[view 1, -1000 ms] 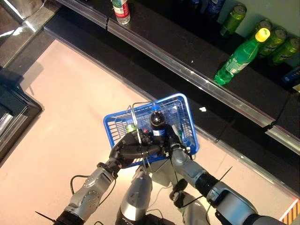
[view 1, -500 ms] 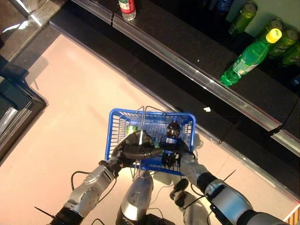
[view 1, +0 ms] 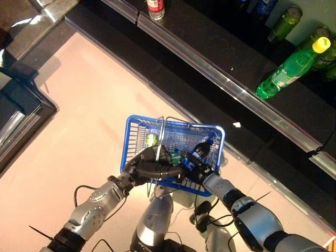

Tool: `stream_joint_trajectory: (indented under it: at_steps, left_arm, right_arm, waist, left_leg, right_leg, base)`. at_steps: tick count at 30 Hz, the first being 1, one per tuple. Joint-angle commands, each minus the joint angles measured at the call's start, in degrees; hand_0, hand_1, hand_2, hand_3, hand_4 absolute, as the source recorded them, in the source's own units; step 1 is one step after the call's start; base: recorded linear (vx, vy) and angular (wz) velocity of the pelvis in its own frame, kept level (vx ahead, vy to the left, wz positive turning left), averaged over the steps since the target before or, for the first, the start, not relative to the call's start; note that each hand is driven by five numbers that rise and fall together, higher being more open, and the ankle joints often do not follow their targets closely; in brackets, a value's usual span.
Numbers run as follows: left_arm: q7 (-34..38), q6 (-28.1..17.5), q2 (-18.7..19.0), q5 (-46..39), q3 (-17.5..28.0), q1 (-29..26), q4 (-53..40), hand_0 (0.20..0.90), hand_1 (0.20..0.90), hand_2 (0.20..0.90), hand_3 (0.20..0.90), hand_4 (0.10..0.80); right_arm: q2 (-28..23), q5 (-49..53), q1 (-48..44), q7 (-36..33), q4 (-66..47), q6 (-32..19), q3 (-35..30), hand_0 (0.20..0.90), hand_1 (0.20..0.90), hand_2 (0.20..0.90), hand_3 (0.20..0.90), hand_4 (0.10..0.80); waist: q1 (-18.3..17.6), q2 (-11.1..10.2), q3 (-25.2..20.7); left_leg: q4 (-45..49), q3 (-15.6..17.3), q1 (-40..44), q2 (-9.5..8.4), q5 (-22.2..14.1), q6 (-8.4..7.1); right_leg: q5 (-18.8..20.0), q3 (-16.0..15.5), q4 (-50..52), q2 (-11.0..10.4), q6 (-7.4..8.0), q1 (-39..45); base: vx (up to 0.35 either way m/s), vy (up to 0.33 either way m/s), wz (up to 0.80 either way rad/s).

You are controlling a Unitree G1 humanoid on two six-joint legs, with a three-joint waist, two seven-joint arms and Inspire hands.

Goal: Pick up the drink and place into the basket.

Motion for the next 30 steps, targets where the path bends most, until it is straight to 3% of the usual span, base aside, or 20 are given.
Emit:
stream_joint_trajectory:
  at_steps: [1,7,8,9,10,11,12,23,30]
  left_arm:
    - [-13.48,-11.72,-4.51,-8.77,6.4,-10.2,-28.38,0.3,0.3,0.3,0.2,0.1]
    - [-12.85,-11.95,-4.08,-9.62,6.4,-10.64,-28.73,0.3,0.3,0.3,0.2,0.1]
    - [-12.66,-11.93,-3.97,-9.72,6.33,-10.74,-28.83,0.3,0.3,0.3,0.2,0.1]
    - [-12.43,-11.91,-4.02,-9.69,6.14,-10.88,-28.91,0.3,0.3,0.3,0.2,0.1]
    - [-12.26,-12.08,-3.92,-9.59,5.94,-11.02,-28.89,0.3,0.3,0.3,0.2,0.1]
    - [-12.09,-12.01,-3.97,-9.49,5.8,-11.21,-28.86,0.3,0.3,0.3,0.2,0.1]
    - [-11.75,-11.88,-4.07,-9.43,5.61,-11.51,-28.85,0.3,0.3,0.3,0.2,0.1]
    - [-9.64,-11.43,-4.93,-8.88,4.68,-12.77,-28.67,0.3,0.3,0.3,0.2,0.1]
    - [-9.18,-11.2,-4.89,-8.81,4.97,-12.51,-28.7,0.3,0.3,0.3,0.2,0.1]
  right_arm:
    - [2.11,7.83,-6.48,3.08,-2.85,1.47,-2.01,0.3,0.3,0.3,0.2,0.1]
    - [0.98,7.23,-8.42,-1.08,-0.94,4.65,-3.24,0.3,0.3,0.3,0.2,0.1]
    - [0.82,7.05,-8.64,-1.32,-0.39,5.0,-3.36,0.328,0.328,0.328,0.233,0.133]
    - [0.67,7.15,-9.02,-1.58,0.06,5.25,-3.42,0.404,0.404,0.404,0.321,0.221]
    - [0.6,7.38,-9.33,-2.19,0.44,4.98,-3.46,0.58,0.58,0.58,0.527,0.427]
    - [0.58,7.33,-9.66,-2.74,0.71,4.64,-3.62,0.811,0.811,0.811,0.796,0.696]
    - [0.7,7.27,-10.09,-3.23,0.91,3.94,-3.76,0.9,0.9,0.9,0.9,0.8]
    - [0.95,6.15,-12.57,-4.29,2.43,1.49,-4.11,0.9,0.9,0.9,0.9,0.8]
    - [0.67,5.14,-11.45,-1.21,1.21,0.57,-3.24,0.9,0.9,0.9,0.9,0.8]
  waist:
    - [-0.84,3.86,-1.38]
    - [-0.82,4.15,-1.38]
    - [-0.79,4.12,-1.38]
    - [-0.74,4.11,-1.38]
    - [-0.71,4.11,-1.38]
    - [-0.69,4.06,-1.38]
    - [-0.67,4.01,-1.38]
    - [-0.45,3.83,-1.38]
    - [-0.62,3.46,-1.38]
  left_leg:
    - [5.57,1.62,-3.06,-2.52,-0.25,4.36]
    - [5.9,1.88,-3.63,-2.61,-0.24,4.52]
    - [5.88,1.87,-3.63,-2.61,-0.25,4.55]
    - [5.91,1.88,-3.75,-2.62,-0.23,4.55]
    - [5.98,1.87,-3.84,-2.62,-0.23,4.59]
    - [5.99,1.86,-3.86,-2.62,-0.23,4.61]
    - [6.15,1.84,-3.99,-2.64,-0.25,4.65]
    - [6.63,1.85,-4.4,-2.71,-0.36,4.9]
    - [6.48,2.01,-4.29,-2.62,-0.38,5.03]
  right_leg:
    - [6.94,0.9,-0.56,-0.08,-2.79,0.3]
    - [7.17,0.96,0.05,-0.44,-2.58,-0.69]
    - [7.18,0.97,0.09,-0.42,-2.57,-0.78]
    - [7.21,0.98,0.15,-0.45,-2.53,-0.94]
    - [7.24,1.02,0.26,-0.47,-2.5,-1.09]
    - [7.26,1.06,0.29,-0.47,-2.49,-1.14]
    - [7.29,1.1,0.43,-0.46,-2.48,-1.28]
    - [7.36,1.28,1.48,-0.58,-2.25,-2.28]
    - [7.41,1.32,1.56,-0.56,-2.06,-2.4]
  base:
    - [0.0,0.0,0.0]
    - [0.0,0.011,0.0]
    - [0.0,0.0,0.0]
    - [0.0,0.0,0.0]
    - [0.0,0.0,0.0]
    - [0.0,0.0,0.0]
    - [0.0,0.0,0.0]
    - [0.002,0.0,-0.01]
    - [0.003,0.0,0.01]
